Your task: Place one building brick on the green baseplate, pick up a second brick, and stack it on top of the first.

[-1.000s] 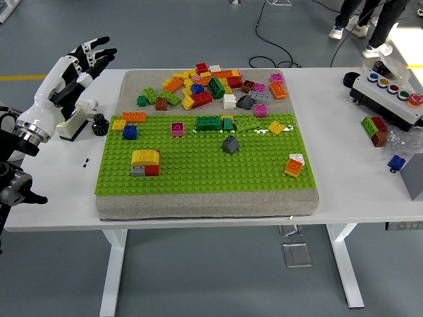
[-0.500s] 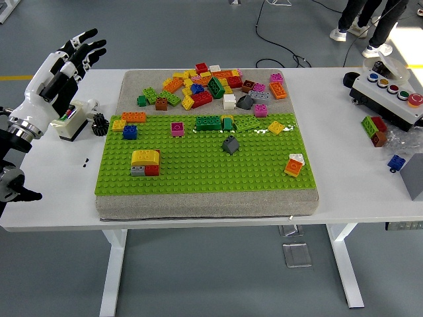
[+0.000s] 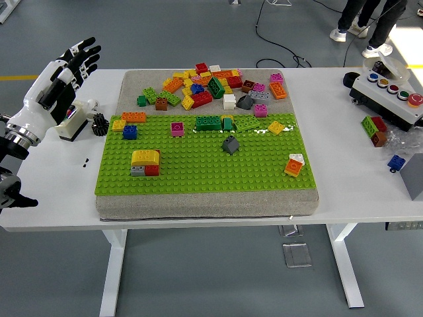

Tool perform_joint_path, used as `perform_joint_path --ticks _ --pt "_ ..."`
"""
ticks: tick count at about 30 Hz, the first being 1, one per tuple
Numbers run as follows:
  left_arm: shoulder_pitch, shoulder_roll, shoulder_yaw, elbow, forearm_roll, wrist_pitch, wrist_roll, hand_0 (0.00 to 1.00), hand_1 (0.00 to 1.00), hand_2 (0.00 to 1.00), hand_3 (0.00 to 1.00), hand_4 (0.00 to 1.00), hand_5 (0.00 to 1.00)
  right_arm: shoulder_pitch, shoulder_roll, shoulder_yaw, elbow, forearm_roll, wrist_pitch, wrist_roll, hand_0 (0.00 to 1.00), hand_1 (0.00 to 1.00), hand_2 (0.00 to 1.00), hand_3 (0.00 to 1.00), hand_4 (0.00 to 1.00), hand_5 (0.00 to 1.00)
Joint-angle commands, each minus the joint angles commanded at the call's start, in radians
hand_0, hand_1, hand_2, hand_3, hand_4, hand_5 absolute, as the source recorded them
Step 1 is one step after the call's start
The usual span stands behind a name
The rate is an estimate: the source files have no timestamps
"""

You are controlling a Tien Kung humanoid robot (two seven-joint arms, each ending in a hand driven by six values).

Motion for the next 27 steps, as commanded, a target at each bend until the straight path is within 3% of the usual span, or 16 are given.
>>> perform_joint_path --ticks 6,16,24,25,27 --pt "0.025 0.003 -0.001 -0.018 0.049 0.076 -0.020 0.998 0.932 0.918 0.977 0.998 0.811 -0.008 0.004 -0.007 0.000 0.004 -0.002 -0.003 0.758 0.686 0.732 0.744 0.972 0.485" --pt "0.059 -0.001 -0.009 -0.030 0.059 0.123 -0.028 0.998 0.900 0.909 0.979 0.998 0.802 -0.015 0.010 -0.007 0.000 0.014 -0.011 -0.002 0.756 0.686 0.732 0.735 0.963 0.483" --pt "0.048 -0.007 -0.017 -0.043 0.103 0.149 -0.028 0.985 0.894 0.906 0.945 0.998 0.772 -0.022 0.013 0.011 0.000 0.025 -0.018 0.001 0.754 0.685 0.728 0.724 0.956 0.481" --pt "0.045 -0.007 -0.019 -0.043 0.106 0.149 -0.027 0.979 0.896 0.902 0.911 0.998 0.613 -0.024 0.014 0.014 0.000 0.027 -0.018 0.001 0.753 0.683 0.729 0.718 0.947 0.484" --pt "0.042 -0.006 -0.021 -0.043 0.111 0.149 -0.026 0.979 0.896 0.902 0.911 0.998 0.613 -0.026 0.015 0.017 0.000 0.030 -0.018 0.002 0.753 0.683 0.729 0.718 0.947 0.484"
